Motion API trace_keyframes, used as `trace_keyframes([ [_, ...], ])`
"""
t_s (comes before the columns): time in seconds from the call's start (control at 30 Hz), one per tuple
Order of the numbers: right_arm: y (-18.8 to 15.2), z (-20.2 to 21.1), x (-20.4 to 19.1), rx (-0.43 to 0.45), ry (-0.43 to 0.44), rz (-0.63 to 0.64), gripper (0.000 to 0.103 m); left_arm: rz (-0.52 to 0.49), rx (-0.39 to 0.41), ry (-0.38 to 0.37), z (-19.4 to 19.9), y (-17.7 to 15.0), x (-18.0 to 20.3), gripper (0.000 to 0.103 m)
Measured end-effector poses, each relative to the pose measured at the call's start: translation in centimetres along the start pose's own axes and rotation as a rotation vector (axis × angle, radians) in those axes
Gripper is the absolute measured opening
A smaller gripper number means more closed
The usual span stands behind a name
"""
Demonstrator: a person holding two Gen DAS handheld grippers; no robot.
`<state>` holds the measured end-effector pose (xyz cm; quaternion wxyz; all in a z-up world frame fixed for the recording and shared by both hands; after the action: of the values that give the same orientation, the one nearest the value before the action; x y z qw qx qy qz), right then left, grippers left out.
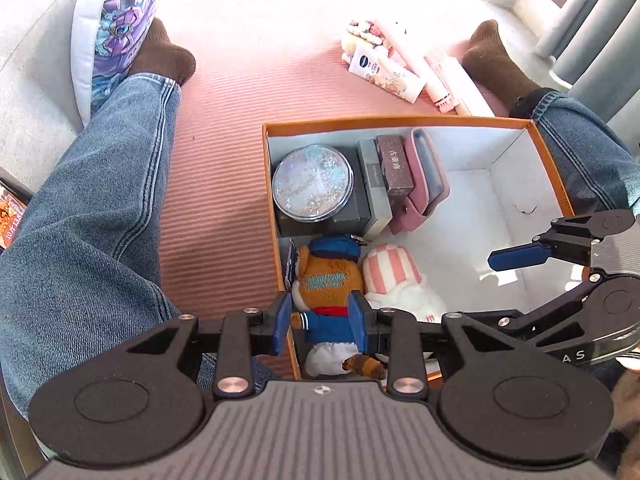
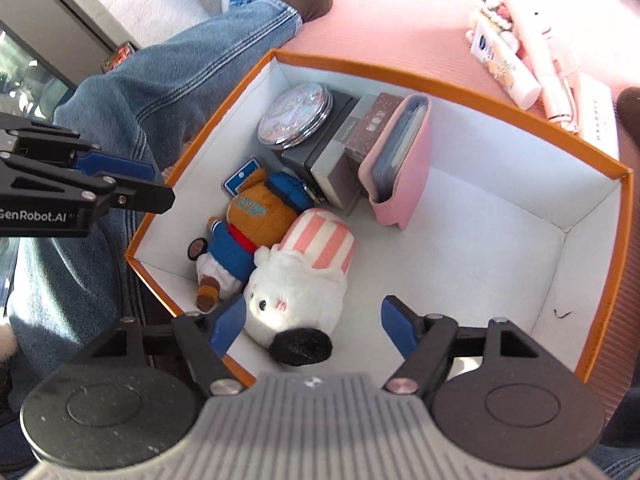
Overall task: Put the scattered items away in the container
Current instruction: 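Withdraw both tools from the box toward the crocheted bunny and lotion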
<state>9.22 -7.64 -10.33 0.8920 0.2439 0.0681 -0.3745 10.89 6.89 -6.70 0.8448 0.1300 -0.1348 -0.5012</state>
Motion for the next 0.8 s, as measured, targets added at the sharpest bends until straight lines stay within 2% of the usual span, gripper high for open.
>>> trace_keyframes([
  [0.17, 0.0, 3.1, 0.9, 0.143, -0.063, -0.099, 0.077, -0.044, 0.07, -0.026, 1.1, 0.6, 0.7, 0.036],
  [0.27, 0.0, 4.7, 1.8, 0.196, -0.075, -0.149, 0.076, -0.085, 0.111, -0.027, 1.6, 1.3, 1.5, 0.037],
  [0.33, 0.1, 5.7, 2.5, 0.228, -0.097, -0.183, 0.076, -0.128, 0.149, -0.026, 2.0, 1.8, 2.1, 0.044],
  [0.37, 0.2, 6.2, 2.7, 0.245, -0.117, -0.191, 0.076, -0.151, 0.19, -0.019, 2.2, 2.1, 2.4, 0.055],
  [0.43, 0.7, 7.1, 3.2, 0.28, -0.151, -0.181, 0.075, -0.17, 0.221, -0.008, 2.5, 3.0, 2.8, 0.058],
  [0.63, 2.9, 9.1, 5.1, 0.365, -0.2, -0.154, 0.075, -0.167, 0.256, -0.091, 2.7, 6.7, 3.0, 0.059],
  [0.7, 3.9, 9.4, 5.9, 0.379, -0.225, -0.152, 0.075, -0.198, 0.267, -0.085, 2.5, 8.1, 3.5, 0.063],
  [0.8, 5.8, 9.3, 7.0, 0.386, -0.259, -0.122, 0.075, -0.254, 0.288, -0.081, 2.2, 10.0, 4.1, 0.063],
])
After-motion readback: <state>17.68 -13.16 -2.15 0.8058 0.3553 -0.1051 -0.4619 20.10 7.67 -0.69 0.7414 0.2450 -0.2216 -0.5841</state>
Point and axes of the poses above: each gripper's, at about its wrist camera, not at the fingertips, and z roughly against the way its jaws point, x to its right, y to its top, the point moved 3 cm from there along -z, roughly the way its jaws point, and after that the axes turned 2 degrees about x, right-handed, at the moved point
